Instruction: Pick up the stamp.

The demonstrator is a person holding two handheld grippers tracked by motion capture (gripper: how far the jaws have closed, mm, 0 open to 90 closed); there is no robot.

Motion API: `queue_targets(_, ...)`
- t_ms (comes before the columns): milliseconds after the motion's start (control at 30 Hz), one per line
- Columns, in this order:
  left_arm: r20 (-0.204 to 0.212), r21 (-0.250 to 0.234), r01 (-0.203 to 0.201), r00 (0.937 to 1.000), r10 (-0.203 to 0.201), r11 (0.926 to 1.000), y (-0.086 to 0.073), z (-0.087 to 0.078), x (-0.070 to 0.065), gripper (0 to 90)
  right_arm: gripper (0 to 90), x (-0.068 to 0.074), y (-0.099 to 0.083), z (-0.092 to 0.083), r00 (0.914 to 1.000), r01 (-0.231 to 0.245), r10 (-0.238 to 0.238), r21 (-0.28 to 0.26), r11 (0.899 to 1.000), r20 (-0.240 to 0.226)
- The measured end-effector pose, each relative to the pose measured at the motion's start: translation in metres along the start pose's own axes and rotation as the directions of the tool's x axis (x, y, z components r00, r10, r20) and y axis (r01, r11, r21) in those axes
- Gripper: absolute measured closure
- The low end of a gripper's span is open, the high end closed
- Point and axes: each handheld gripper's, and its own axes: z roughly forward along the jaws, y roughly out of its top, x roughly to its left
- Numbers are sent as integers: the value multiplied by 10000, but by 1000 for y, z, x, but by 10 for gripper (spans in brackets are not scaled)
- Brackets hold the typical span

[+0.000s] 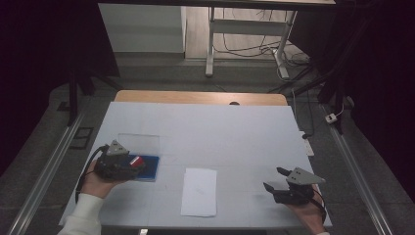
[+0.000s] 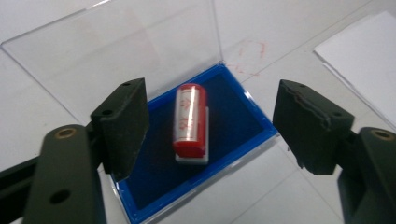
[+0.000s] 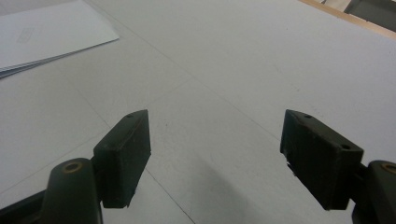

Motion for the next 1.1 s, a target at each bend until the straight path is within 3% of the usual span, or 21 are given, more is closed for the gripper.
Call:
queue_targets(133, -142, 81, 31, 9999, -30, 10000, -2, 5, 4, 326, 247, 1, -1, 1, 10000, 2, -2, 132, 9999, -30)
queue_targets(333, -32, 315, -14, 10000, 15, 9995, -6, 13, 6, 401, 251, 0, -2, 2, 10000, 53, -52, 133, 9999, -69)
queue_targets(733, 280, 333, -5, 9996, -4, 9994, -9, 21, 8, 533, 258, 0, -2, 2, 10000, 37, -38, 285, 9996, 28)
queue_targets(1100, 170, 219, 18, 9999, -22, 9998, -10, 22, 9, 686, 265, 0, -2, 3, 9999, 36, -40, 354, 9994, 121)
